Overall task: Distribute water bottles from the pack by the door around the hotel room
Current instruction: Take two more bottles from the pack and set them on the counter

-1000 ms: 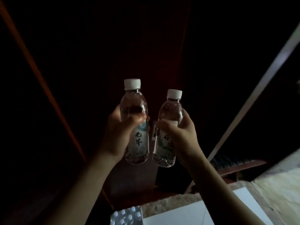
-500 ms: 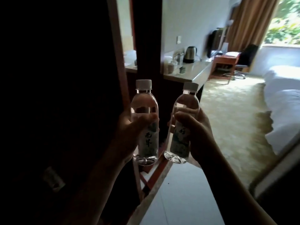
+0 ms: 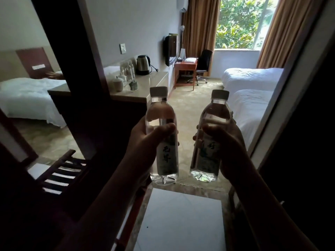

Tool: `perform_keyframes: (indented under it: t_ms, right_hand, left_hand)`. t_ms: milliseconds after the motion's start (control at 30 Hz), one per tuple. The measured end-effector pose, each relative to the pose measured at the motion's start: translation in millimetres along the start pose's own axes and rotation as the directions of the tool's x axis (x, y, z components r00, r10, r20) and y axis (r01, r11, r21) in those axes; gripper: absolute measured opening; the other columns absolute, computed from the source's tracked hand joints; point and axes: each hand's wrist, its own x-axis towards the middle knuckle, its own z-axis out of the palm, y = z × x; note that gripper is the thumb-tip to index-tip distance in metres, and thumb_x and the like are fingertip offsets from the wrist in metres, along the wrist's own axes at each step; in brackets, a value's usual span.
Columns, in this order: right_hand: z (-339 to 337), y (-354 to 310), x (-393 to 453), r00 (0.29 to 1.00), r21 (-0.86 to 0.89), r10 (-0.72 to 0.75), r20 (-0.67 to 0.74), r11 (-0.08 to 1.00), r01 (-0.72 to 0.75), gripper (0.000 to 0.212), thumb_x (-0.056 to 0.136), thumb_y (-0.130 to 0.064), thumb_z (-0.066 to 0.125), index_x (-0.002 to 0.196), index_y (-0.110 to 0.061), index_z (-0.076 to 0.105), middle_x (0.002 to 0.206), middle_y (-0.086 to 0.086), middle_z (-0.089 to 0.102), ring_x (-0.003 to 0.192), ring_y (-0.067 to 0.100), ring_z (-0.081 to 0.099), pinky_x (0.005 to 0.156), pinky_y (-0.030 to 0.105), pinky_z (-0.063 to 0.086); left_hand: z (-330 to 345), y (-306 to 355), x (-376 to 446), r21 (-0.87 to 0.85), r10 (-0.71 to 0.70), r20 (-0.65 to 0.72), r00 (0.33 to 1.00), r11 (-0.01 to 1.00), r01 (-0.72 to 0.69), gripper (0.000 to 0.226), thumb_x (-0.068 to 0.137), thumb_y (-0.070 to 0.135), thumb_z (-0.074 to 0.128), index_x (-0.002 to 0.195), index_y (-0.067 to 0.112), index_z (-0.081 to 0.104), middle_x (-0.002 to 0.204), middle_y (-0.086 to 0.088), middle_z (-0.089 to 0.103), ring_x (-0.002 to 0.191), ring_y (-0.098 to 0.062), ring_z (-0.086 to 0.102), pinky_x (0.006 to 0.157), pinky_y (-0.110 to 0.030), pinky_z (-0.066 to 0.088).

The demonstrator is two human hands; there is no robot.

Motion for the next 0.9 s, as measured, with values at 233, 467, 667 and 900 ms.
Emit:
perform_keyframes:
  t_ms: [233, 467, 667, 900]
  right_hand:
    - [-32.5, 30.8, 101.6, 0.995, -0.026, -0.026, -0.098, 0.999, 0.024, 0.062, 0.066, -0.024, 0.074, 0.119, -0.001, 0.053, 0.094, 0.018, 0.06, 0.07, 0.025, 0.066, 0.06, 0.031, 0.056]
    - [-38.3, 43.0, 234.0, 0.982, -0.17, -0.108, -0.154, 0.982, 0.082, 0.027, 0.064, -0.032, 0.071, 0.089, -0.022, 0.068, 0.084, 0.016, 0.062, 0.067, 0.026, 0.067, 0.06, 0.033, 0.057]
    - [-63.3, 60.2, 327.6, 0.965, -0.179, -0.125, -0.232, 0.98, 0.083, 0.047, 0.071, -0.021, 0.071, 0.112, -0.004, 0.056, 0.088, 0.016, 0.06, 0.068, 0.022, 0.067, 0.059, 0.028, 0.056]
    - [-119.7, 77.8, 412.0, 0.946, -0.147, -0.12, -0.302, 0.986, 0.078, 0.047, 0.065, -0.025, 0.071, 0.107, -0.01, 0.059, 0.088, 0.016, 0.061, 0.068, 0.024, 0.067, 0.058, 0.03, 0.056]
  left_hand:
    - [12.2, -38.9, 122.8, -0.028, -0.003, 0.082, 0.997, 1.0, 0.005, 0.066, 0.059, 0.042, 0.072, 0.11, 0.001, 0.061, 0.089, -0.016, 0.07, 0.07, -0.026, 0.07, 0.061, -0.032, 0.056]
    - [13.7, -61.0, 272.2, -0.078, 0.016, 0.178, 0.984, 0.997, -0.002, 0.052, 0.058, 0.042, 0.072, 0.103, 0.018, 0.065, 0.09, -0.019, 0.07, 0.07, -0.028, 0.07, 0.062, -0.034, 0.056]
    - [32.3, -81.0, 387.0, -0.082, -0.002, 0.262, 0.965, 0.996, 0.025, 0.046, 0.057, 0.042, 0.073, 0.099, 0.025, 0.064, 0.093, -0.024, 0.068, 0.073, -0.028, 0.069, 0.062, -0.033, 0.06]
    - [73.8, -116.8, 489.1, -0.085, -0.016, 0.314, 0.949, 0.995, 0.044, 0.06, 0.064, 0.031, 0.073, 0.114, 0.002, 0.059, 0.086, -0.015, 0.07, 0.066, -0.025, 0.07, 0.058, -0.03, 0.059]
